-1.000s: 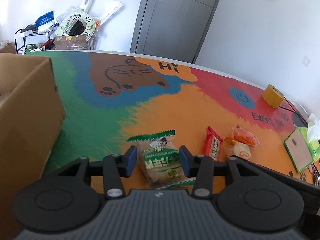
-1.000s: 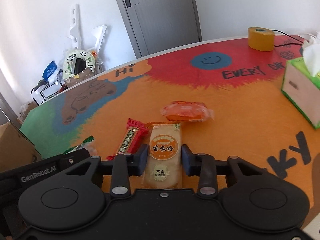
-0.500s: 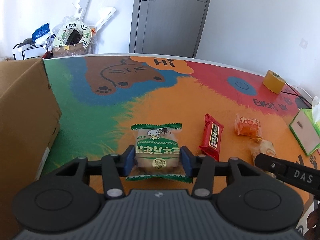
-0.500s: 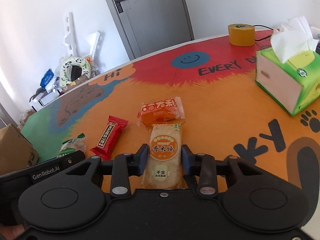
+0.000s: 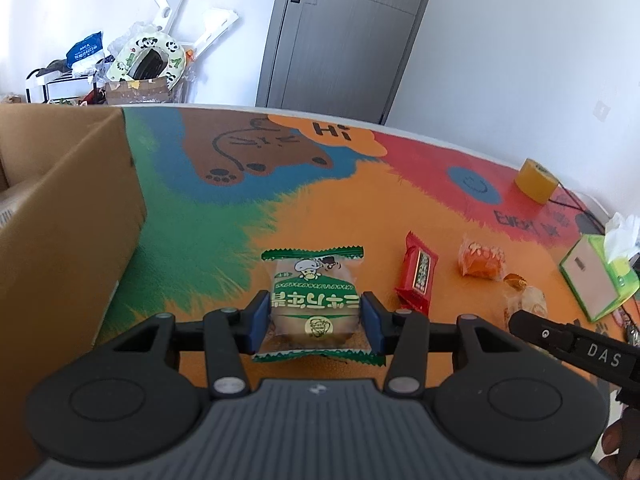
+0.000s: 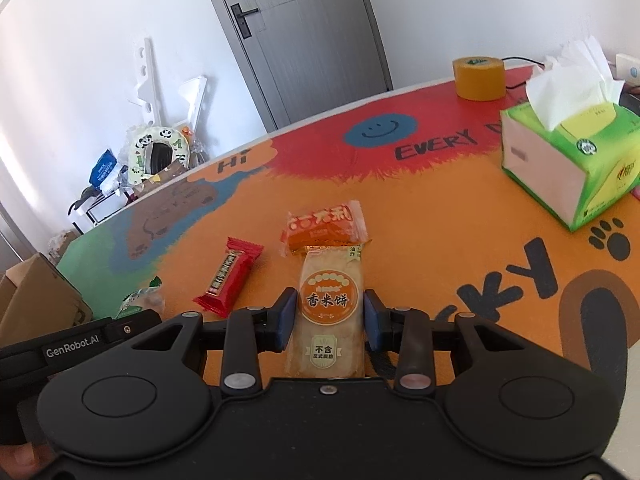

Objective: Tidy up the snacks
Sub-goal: 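Carry the biscuit pack and cake pack over the cardboard box with both tools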

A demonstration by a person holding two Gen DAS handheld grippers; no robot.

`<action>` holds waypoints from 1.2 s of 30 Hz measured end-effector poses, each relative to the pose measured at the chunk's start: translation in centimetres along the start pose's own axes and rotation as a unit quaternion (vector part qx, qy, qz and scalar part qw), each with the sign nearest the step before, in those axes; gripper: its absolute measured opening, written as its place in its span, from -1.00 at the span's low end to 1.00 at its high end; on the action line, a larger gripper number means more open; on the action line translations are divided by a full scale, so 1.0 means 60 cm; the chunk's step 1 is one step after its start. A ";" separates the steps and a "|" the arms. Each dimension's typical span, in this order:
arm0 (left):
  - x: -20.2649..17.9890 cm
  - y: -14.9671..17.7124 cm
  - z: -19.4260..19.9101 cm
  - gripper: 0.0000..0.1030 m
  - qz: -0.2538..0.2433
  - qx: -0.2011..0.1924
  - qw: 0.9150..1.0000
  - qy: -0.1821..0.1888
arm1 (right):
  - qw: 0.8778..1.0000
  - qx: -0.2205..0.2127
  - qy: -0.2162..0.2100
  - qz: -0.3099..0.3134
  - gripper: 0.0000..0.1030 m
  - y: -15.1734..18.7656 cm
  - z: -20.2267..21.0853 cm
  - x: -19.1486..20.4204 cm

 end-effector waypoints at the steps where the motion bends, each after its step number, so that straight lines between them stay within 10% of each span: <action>1: 0.001 -0.003 0.005 -0.08 0.001 -0.003 1.000 0.002 | 1.000 -0.002 -0.001 0.001 -0.30 -0.002 0.003 0.002; 36: 0.106 -0.091 0.221 -0.08 0.034 -0.127 0.991 -0.009 | 0.986 -0.093 -0.126 0.058 -0.30 -0.083 0.089 0.187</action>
Point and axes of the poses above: each gripper's, at about its wrist camera, not at the fingertips, and z roughly against the way its jaws point, x to its left, y to its underside, the point moved 5 cm from there along -z, roughly the way its jaws point, and after that the axes turned 14 degrees about z, right-handed, at the moved point
